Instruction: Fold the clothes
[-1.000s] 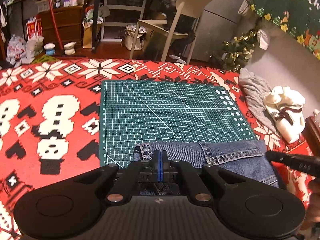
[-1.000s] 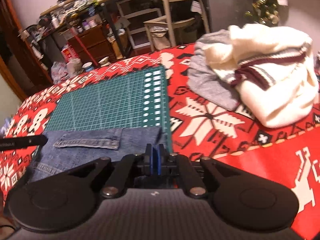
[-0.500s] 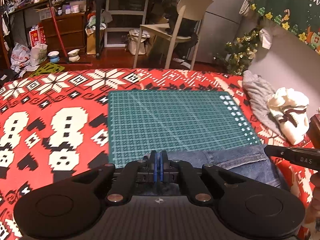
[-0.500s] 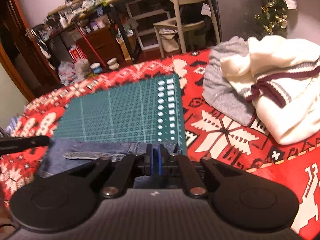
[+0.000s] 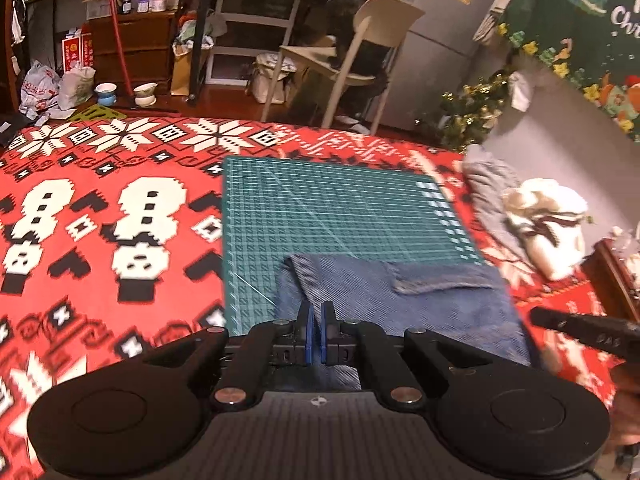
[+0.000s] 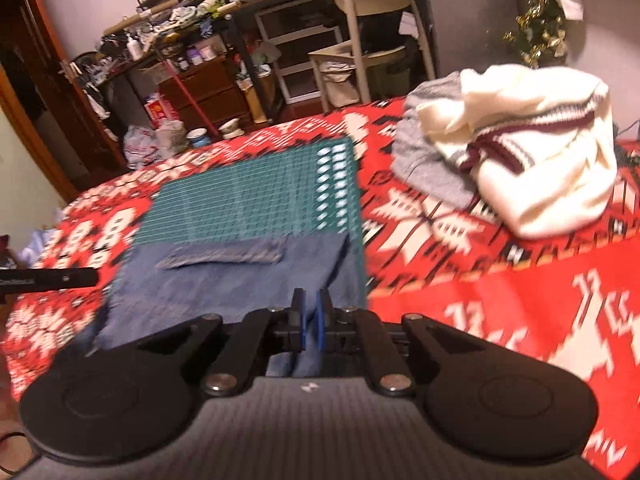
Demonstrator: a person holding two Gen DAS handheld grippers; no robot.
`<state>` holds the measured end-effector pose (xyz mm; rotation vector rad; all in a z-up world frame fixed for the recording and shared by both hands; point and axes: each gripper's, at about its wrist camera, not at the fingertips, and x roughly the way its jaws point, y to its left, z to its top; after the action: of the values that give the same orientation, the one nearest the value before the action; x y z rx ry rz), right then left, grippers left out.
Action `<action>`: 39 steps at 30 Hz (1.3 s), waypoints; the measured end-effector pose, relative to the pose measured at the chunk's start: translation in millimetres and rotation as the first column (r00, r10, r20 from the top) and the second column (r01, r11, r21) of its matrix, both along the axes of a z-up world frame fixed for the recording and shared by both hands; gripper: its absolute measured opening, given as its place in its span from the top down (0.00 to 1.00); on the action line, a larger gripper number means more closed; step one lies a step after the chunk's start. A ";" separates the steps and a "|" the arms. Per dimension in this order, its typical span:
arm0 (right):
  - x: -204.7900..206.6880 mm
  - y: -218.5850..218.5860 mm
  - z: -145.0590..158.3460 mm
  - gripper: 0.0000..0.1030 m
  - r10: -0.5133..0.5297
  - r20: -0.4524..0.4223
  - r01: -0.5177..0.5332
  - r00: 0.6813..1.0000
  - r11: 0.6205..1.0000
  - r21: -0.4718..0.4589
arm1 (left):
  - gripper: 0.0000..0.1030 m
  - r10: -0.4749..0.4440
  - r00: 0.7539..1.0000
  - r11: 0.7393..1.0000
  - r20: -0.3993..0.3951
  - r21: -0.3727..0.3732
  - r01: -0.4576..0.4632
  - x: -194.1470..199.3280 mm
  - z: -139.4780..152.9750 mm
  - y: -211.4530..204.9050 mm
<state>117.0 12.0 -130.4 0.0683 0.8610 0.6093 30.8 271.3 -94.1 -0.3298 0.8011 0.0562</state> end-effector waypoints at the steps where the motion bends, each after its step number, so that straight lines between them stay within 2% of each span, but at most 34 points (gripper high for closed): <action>1: -7.8 -0.7 1.4 0.93 0.006 -0.005 -0.006 1.000 1.000 0.012 | 0.98 -0.014 1.000 1.000 0.010 -0.013 0.014 -6.9 2.8 -5.2; 5: -33.8 -0.7 3.0 0.91 0.020 -0.013 -0.020 1.000 1.000 0.011 | 0.98 -0.058 0.998 0.998 0.022 -0.027 0.058 -27.4 4.3 -26.2; 12: -65.1 3.7 8.1 0.91 0.063 -0.004 -0.063 0.998 0.998 -0.019 | 0.98 -0.067 0.998 0.997 -0.020 -0.045 0.066 -40.6 -2.9 -38.5; 16: -78.2 8.4 10.7 0.91 0.084 0.008 -0.083 0.996 0.996 -0.034 | 0.98 -0.116 0.993 0.993 -0.002 -0.019 0.115 -44.2 3.2 -59.6; 22: -90.1 18.0 10.6 0.91 0.100 0.010 -0.099 0.995 0.992 -0.075 | 0.98 -0.122 0.990 0.992 -0.064 0.005 0.123 -35.2 -12.0 -78.6; 27: -96.8 20.5 3.3 0.91 0.110 0.017 -0.108 0.994 0.988 -0.107 | 0.98 -0.110 0.989 0.994 -0.102 0.001 0.111 -36.3 -28.2 -80.5; 39: -95.6 5.1 -8.7 0.90 0.097 -0.006 -0.097 0.995 0.989 -0.110 | 0.97 -0.106 0.991 0.994 -0.082 0.022 0.108 -55.6 -31.2 -68.8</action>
<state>21.4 17.0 -139.0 -0.0735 0.9014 0.6519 -24.8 202.6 -125.3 -0.2602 0.8961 -0.0209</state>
